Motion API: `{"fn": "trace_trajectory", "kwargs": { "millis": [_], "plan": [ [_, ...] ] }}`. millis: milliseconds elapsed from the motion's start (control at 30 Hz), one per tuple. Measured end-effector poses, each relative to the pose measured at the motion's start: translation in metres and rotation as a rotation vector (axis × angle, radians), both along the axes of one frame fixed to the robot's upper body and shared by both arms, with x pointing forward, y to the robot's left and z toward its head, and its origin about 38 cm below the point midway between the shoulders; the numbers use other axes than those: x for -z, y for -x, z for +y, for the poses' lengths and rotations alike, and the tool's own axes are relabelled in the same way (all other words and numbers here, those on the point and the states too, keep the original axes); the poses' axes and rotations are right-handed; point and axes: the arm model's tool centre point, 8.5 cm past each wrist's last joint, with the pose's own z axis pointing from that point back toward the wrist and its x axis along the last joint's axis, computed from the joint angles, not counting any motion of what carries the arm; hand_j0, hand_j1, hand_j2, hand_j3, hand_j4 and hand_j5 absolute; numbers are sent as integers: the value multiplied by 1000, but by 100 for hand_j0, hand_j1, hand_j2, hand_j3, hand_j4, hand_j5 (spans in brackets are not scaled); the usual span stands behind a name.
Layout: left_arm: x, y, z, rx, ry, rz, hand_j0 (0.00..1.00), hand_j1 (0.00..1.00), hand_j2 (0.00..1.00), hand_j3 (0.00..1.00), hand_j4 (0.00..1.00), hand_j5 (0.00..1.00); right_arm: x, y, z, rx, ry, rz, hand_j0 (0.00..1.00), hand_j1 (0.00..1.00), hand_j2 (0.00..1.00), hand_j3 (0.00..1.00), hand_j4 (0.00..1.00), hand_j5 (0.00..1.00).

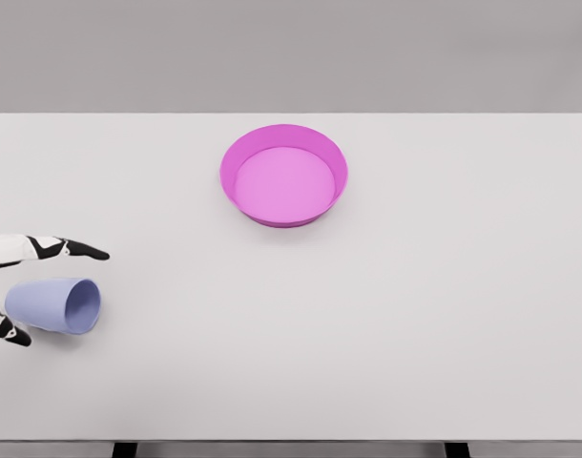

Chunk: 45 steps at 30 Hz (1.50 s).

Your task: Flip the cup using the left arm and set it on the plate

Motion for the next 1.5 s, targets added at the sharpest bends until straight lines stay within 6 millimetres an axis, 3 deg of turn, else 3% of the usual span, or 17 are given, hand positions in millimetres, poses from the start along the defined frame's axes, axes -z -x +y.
{"fn": "trace_trajectory", "kwargs": {
  "millis": [333,467,600,1233,1500],
  "plan": [
    [12,-10,11,-51,1,1,100,100,100,100,100,100,0,0,0,0,0,0,100,100,100,100,100,100],
    [25,-17,21,-108,9,-3,100,100,100,100,100,100,0,0,0,0,0,0,100,100,100,100,100,100],
    [50,-10,28,-146,-3,64,100,100,100,100,100,100,0,0,0,0,0,0,100,100,100,100,100,100],
    [59,-10,26,-155,-11,74,100,100,100,100,100,100,0,0,0,0,0,0,100,100,100,100,100,100],
    [72,-15,30,-178,-48,75,100,100,100,100,100,100,0,0,0,0,0,0,100,100,100,100,100,100]
  ]
}}
